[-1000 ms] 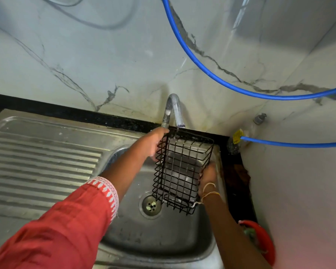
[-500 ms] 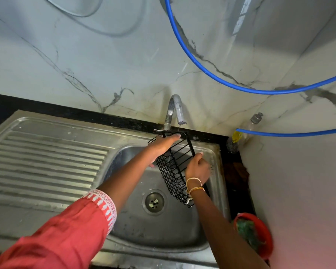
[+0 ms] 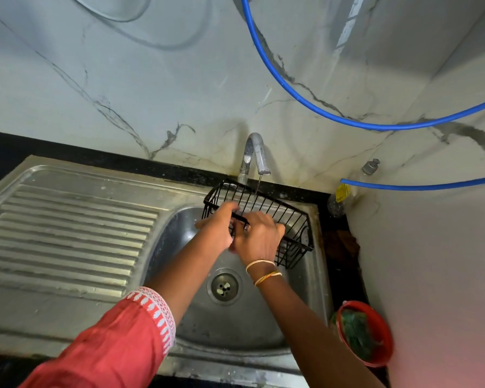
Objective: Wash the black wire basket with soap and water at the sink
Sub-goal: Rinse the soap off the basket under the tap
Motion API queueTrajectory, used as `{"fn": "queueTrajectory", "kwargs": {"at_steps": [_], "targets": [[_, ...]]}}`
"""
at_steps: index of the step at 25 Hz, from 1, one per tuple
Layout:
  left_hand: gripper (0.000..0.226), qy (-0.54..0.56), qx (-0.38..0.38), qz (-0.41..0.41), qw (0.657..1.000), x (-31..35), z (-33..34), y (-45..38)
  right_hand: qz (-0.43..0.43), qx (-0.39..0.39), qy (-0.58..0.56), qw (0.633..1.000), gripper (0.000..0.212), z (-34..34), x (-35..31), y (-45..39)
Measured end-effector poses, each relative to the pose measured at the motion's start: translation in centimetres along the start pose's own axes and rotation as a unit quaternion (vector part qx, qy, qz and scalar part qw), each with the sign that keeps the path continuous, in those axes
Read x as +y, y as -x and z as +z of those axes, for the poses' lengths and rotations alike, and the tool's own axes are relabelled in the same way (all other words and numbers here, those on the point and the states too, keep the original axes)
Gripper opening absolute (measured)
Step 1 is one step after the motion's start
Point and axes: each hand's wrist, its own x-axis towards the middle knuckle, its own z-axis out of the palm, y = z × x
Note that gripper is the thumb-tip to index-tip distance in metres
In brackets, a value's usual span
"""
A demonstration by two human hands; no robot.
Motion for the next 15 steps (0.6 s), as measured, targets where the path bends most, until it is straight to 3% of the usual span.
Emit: {"fn": "queueTrajectory", "kwargs": {"at_steps": [2,5,7,9,10,12,14,15], "targets": [[0.066,-0.006,-0.005,0.021,1.000,0.2,-0.9,-0.4,-0.085,-0.026,0.027,0.996,0.014,-0.7,-0.1,0.3],[0.092,0.004,-0.013,0.024,1.000,0.8,-2.4,-3.4,-0.179,-0.183,0.060,0.965,0.039,-3.0,0.7,-0.4],[0.086,0.023,-0.037,0.042,0.998,1.2,-3.3,-5.0,-0.107,-0.320,0.038,0.940,0.029,-4.7,1.6,-1.2],[0.048,0.030,-0.076,0.068,0.994,1.8,-3.9,-2.7,-0.012,-0.474,0.023,0.880,0.051,-5.1,2.4,-2.6],[0.036,0.039,-0.088,0.071,0.993,1.9,-4.0,-2.3,0.017,-0.514,-0.006,0.858,0.051,-4.8,2.8,-3.3],[0.025,0.058,-0.111,0.064,0.990,2.1,-3.8,-1.3,0.054,-0.488,-0.088,0.867,0.041,-3.8,2.8,-4.6],[0.025,0.038,-0.134,0.057,0.989,2.2,-3.2,-0.9,0.055,-0.317,-0.097,0.942,0.037,-1.8,2.9,-4.7],[0.024,0.017,-0.131,0.063,0.989,2.2,-2.9,-0.6,0.008,-0.205,-0.030,0.978,0.039,-0.6,2.9,-4.1]]}}
